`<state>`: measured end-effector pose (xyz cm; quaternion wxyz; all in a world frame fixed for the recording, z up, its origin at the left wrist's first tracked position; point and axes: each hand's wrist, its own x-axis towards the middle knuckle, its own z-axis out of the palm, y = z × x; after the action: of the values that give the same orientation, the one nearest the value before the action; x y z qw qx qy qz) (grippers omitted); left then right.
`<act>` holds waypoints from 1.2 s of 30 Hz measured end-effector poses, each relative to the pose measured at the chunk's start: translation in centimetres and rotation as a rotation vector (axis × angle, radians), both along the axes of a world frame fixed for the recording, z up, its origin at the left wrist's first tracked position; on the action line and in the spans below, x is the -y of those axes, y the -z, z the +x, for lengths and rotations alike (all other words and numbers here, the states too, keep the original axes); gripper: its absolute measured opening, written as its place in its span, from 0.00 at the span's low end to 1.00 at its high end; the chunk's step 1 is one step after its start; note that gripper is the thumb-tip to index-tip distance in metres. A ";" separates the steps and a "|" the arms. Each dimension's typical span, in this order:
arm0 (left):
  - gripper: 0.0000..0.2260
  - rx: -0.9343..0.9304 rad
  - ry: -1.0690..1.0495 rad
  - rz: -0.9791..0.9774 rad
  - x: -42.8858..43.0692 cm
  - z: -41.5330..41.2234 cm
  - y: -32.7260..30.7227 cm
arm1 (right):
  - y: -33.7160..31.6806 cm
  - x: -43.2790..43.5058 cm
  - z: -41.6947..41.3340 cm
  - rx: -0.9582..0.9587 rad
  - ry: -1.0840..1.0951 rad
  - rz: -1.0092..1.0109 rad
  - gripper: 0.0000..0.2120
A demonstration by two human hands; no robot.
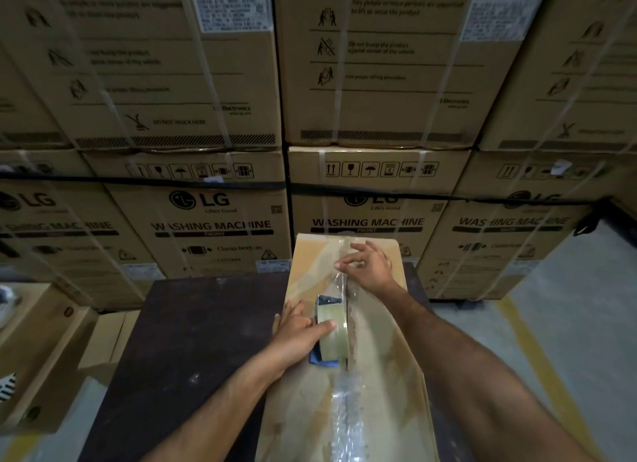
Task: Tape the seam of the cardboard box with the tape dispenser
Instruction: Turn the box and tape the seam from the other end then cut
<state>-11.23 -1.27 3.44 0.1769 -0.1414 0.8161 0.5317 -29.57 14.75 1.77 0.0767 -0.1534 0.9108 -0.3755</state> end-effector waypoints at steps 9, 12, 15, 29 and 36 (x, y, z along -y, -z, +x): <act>0.19 -0.146 -0.125 -0.204 3.3 -6.8 0.2 | 2.2 0.1 -0.4 0.022 -0.022 -0.104 0.09; 0.07 -0.130 -0.081 -0.240 3.3 -10.0 -0.3 | 2.5 0.3 -0.7 0.025 -0.046 -0.126 0.09; 0.04 -0.068 -0.086 -0.200 3.5 -11.7 0.5 | 3.1 0.3 -1.1 0.020 -0.060 -0.148 0.09; 0.06 -0.083 -0.046 -0.325 3.6 -13.2 0.8 | 4.0 -0.4 -0.6 -0.179 -0.284 -0.137 0.16; 0.13 -0.079 0.000 -0.295 3.2 -13.0 0.8 | 3.4 -1.1 -0.3 -0.349 -0.375 0.006 0.15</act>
<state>-24.27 -4.43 2.65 0.1219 -0.1447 0.8918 0.4110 -29.88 15.89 -1.63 -0.0128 -0.3820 0.8670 -0.3198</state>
